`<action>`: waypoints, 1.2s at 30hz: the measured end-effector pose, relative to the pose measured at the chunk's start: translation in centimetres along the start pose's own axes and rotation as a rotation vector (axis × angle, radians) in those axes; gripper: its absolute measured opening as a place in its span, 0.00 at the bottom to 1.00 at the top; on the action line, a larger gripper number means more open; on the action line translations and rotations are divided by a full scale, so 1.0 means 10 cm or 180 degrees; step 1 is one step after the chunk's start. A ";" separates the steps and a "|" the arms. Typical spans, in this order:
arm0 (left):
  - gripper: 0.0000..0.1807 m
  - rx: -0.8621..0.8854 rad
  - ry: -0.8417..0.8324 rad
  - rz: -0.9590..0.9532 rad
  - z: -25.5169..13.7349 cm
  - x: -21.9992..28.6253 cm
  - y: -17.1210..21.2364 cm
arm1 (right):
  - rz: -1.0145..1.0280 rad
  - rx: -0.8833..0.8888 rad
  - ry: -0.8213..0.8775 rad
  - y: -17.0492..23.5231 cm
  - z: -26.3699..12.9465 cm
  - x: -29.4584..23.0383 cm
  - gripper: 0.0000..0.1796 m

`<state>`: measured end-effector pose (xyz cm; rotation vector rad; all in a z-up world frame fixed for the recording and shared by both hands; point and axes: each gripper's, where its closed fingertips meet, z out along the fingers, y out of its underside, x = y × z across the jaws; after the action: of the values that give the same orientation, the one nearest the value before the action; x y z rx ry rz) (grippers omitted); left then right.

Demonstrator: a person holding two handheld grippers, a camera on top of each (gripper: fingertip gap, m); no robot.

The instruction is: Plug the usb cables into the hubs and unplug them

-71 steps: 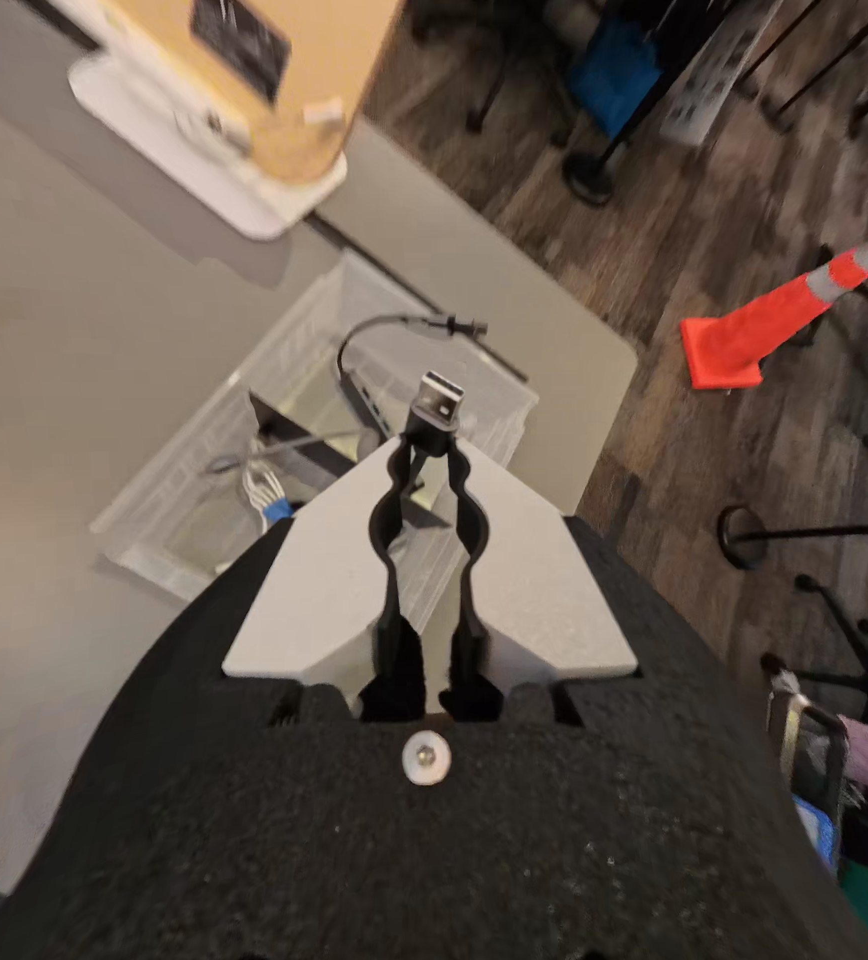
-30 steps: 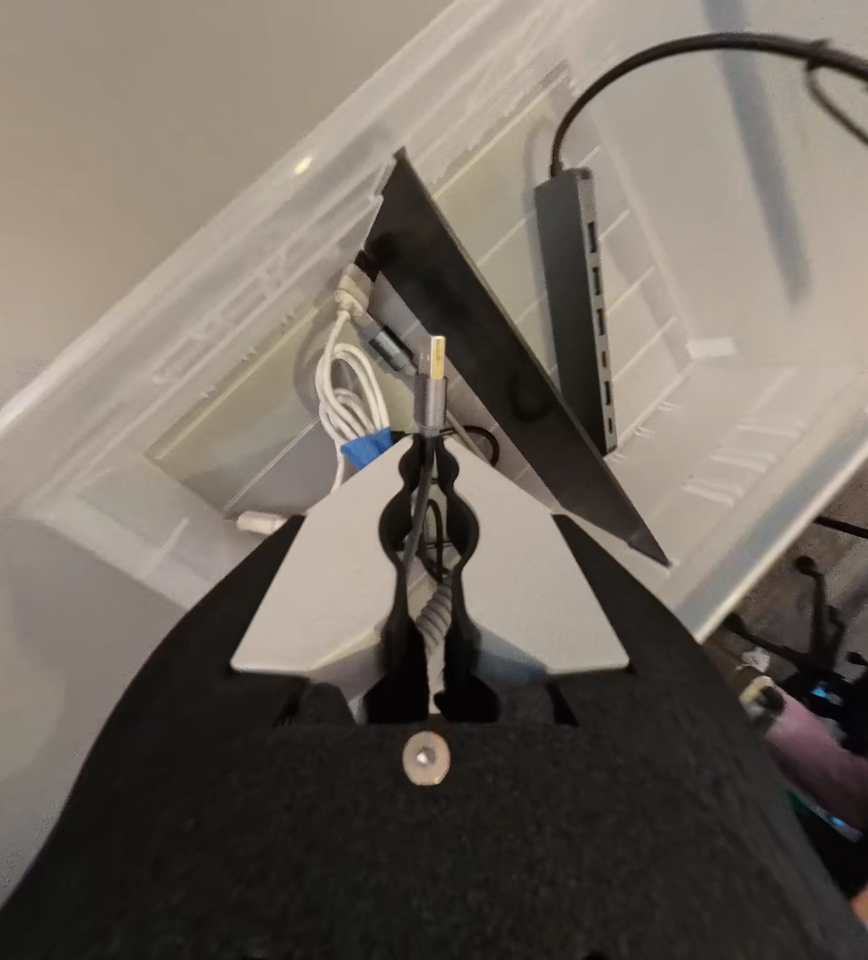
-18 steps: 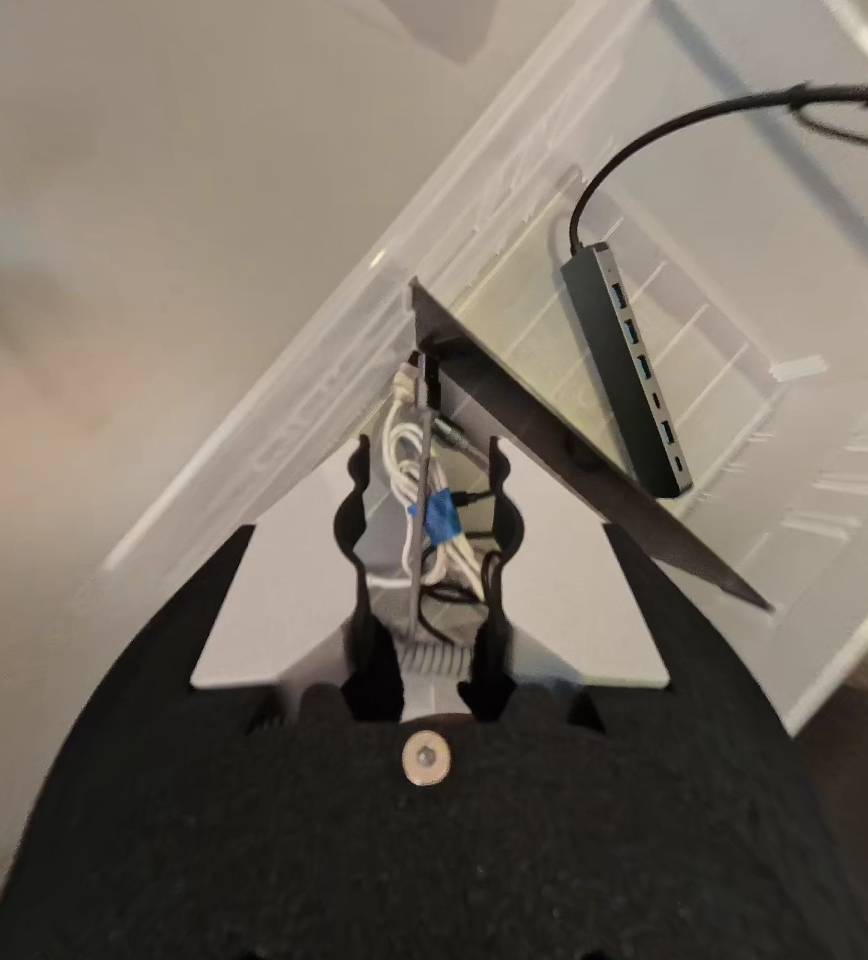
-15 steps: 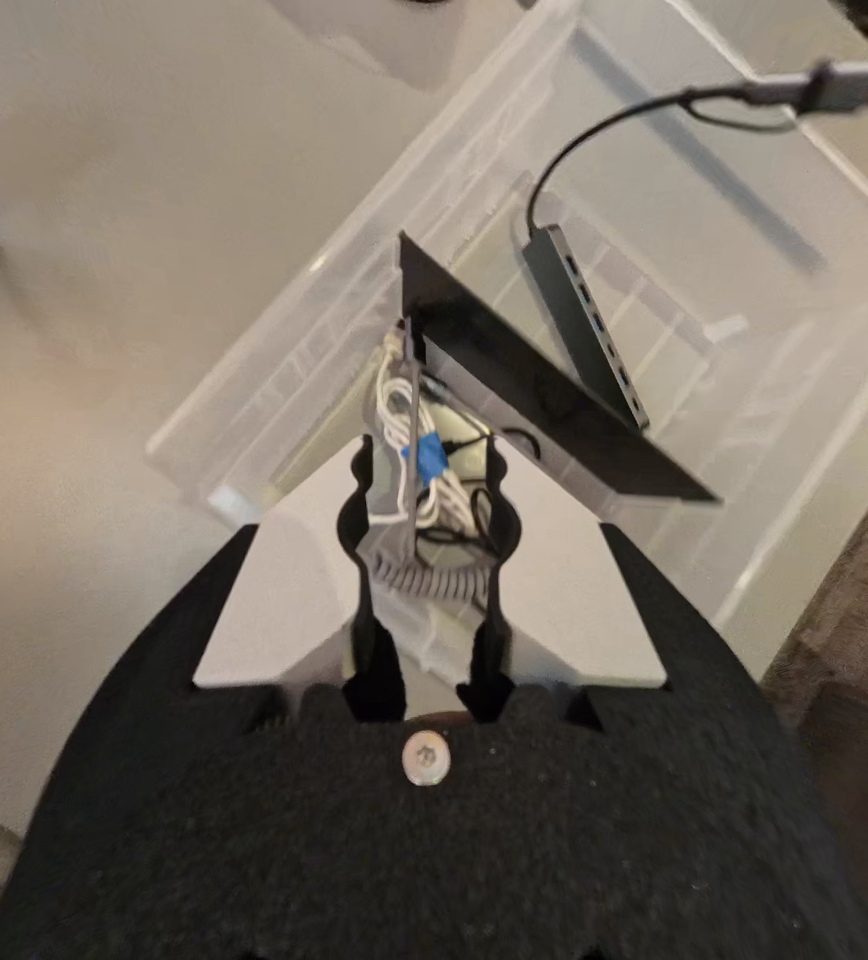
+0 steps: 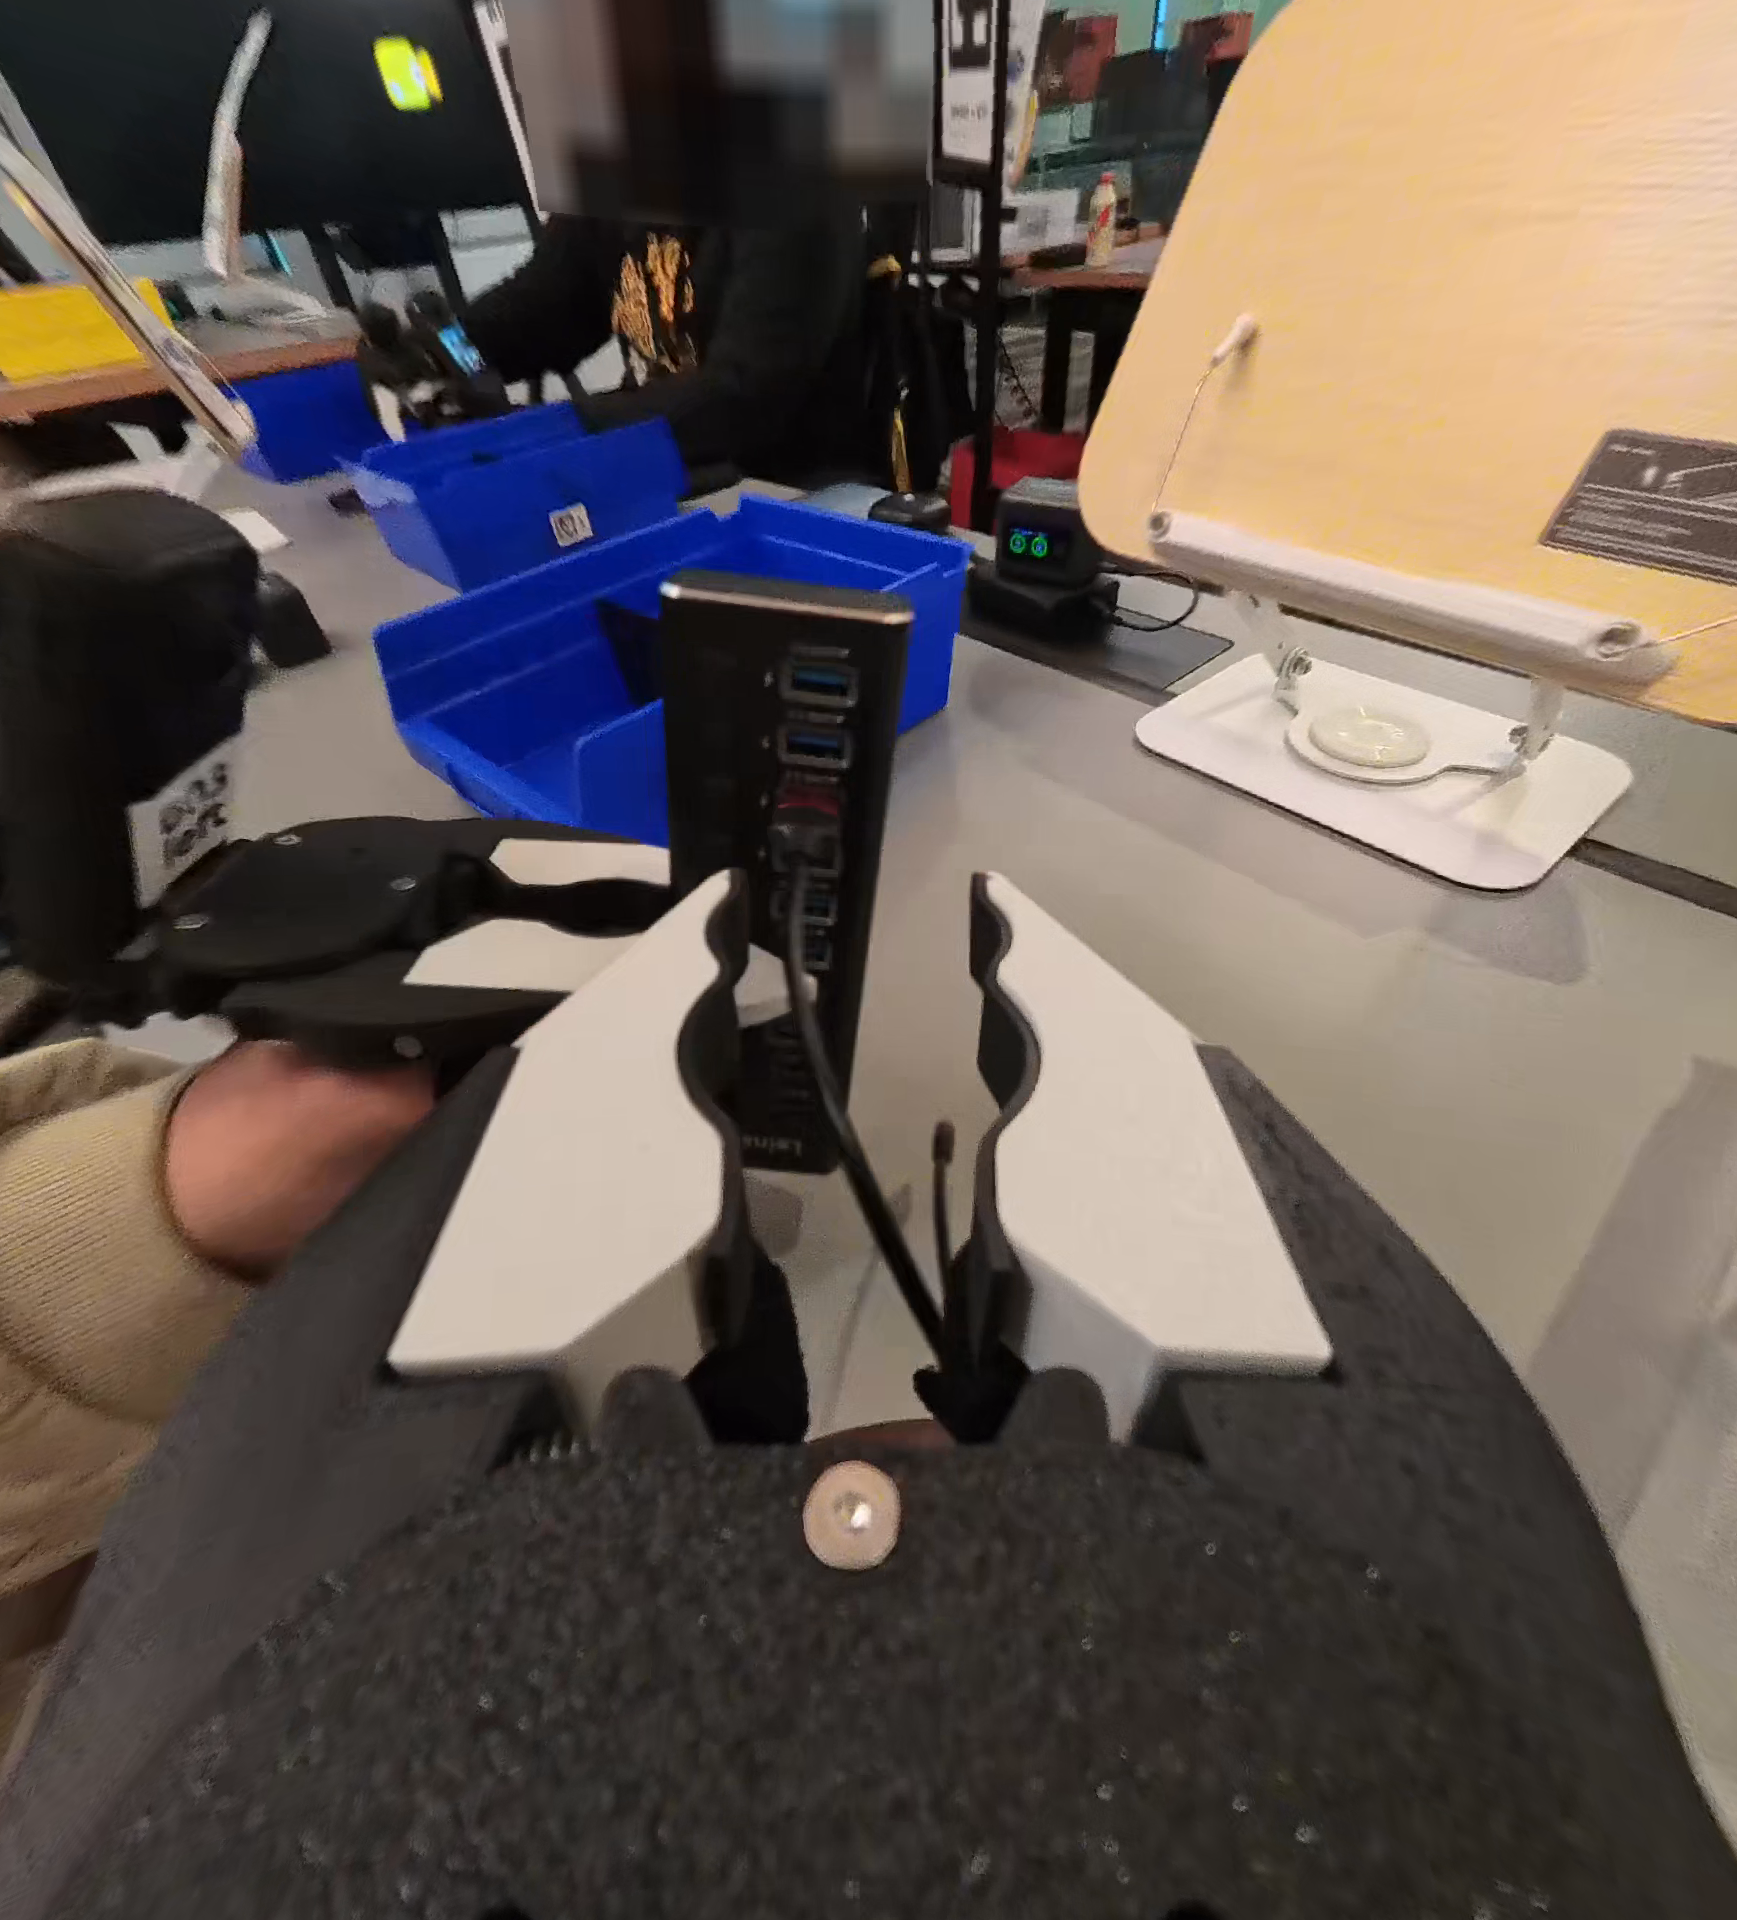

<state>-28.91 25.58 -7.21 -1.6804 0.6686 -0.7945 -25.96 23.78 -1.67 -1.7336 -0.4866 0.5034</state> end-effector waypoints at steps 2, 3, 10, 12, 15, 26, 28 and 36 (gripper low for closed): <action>0.15 0.0051 -0.0020 -0.0071 -0.01 0.03 -0.01 | -0.0124 -0.0166 0.0016 0.09 0.14 -0.13 0.24; 0.15 0.0054 -0.0024 -0.0098 -0.02 0.04 0.00 | -0.0175 -0.0169 0.0102 0.10 0.17 -0.13 0.24; 0.15 0.0031 -0.0025 -0.0048 -0.03 0.13 0.04 | -0.0309 0.0081 0.0444 -0.04 0.13 -0.08 0.10; 0.15 0.0017 -0.0095 -0.0049 -0.03 0.11 0.05 | -0.0252 0.0069 0.0403 -0.03 0.13 -0.12 0.11; 0.15 0.0027 -0.0068 -0.0106 -0.02 0.10 0.05 | -0.0185 0.0014 0.0403 0.03 0.13 -0.14 0.12; 0.17 0.0054 -0.0388 0.0382 -0.03 -0.01 -0.01 | 0.0231 0.0140 0.0325 0.07 0.13 -0.15 0.08; 0.17 0.0060 -0.0372 0.0334 -0.02 -0.02 -0.02 | 0.0283 0.0175 0.0316 0.06 0.13 -0.15 0.08; 0.16 -0.0085 0.0166 0.0265 0.03 0.11 0.06 | 0.0318 0.0153 0.0330 0.11 0.10 -0.08 0.08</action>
<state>-28.04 24.76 -7.65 -1.6498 0.7833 -0.7751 -27.13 23.90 -2.85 -1.7342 -0.3129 0.4895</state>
